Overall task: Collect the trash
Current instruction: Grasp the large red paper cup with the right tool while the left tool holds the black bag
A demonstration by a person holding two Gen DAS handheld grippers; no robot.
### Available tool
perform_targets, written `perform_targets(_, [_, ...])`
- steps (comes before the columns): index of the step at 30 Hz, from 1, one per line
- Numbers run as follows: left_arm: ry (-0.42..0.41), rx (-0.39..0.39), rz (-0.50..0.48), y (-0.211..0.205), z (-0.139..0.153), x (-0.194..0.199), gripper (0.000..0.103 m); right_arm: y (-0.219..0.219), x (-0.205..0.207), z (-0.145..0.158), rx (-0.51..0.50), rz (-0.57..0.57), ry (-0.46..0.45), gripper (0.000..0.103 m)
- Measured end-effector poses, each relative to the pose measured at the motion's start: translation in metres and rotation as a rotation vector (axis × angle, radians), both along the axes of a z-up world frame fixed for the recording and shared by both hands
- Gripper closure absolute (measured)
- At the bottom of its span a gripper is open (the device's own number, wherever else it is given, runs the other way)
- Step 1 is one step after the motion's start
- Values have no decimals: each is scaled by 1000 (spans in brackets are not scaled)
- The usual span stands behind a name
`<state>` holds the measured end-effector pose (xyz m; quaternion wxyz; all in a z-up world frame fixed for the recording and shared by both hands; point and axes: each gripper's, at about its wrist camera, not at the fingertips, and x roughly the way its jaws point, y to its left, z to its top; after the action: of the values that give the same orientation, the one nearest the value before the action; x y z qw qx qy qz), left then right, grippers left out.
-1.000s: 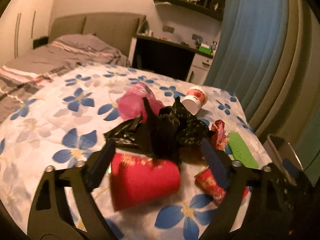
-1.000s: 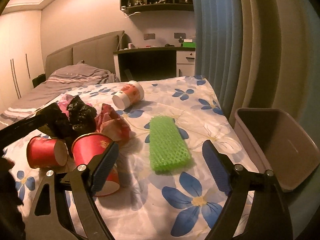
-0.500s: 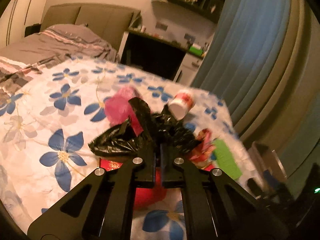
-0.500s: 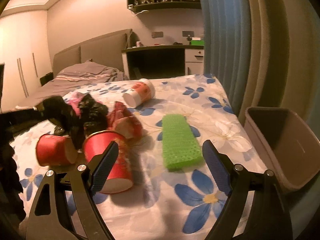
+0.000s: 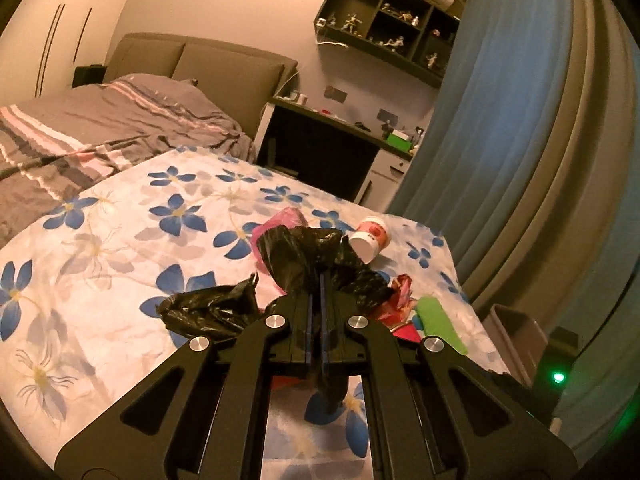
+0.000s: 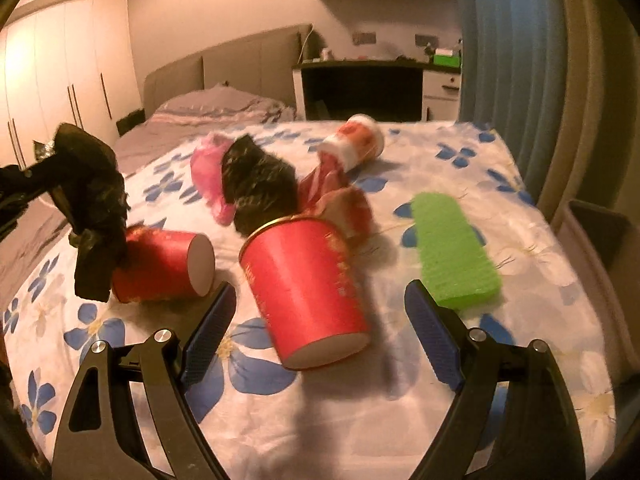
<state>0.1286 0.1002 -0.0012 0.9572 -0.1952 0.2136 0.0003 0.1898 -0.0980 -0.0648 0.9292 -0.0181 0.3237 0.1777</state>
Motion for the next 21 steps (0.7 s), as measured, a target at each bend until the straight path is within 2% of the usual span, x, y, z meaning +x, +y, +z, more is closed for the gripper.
perform_targets(10, [-6, -2, -7, 1, 0, -4, 101, 11, 17, -8, -31, -2, 53, 19])
perform_targets(13, [-5, 0, -14, -1, 1, -4, 101, 11, 20, -10, -36, 3, 68, 26])
perform_targets(15, [-4, 1, -17, -2, 1, -4, 101, 10, 22, -11, -34, 4, 82, 36])
perform_targets(21, [0, 4, -22, -7, 3, -3, 101, 7, 21, -12, -20, 10, 81, 42])
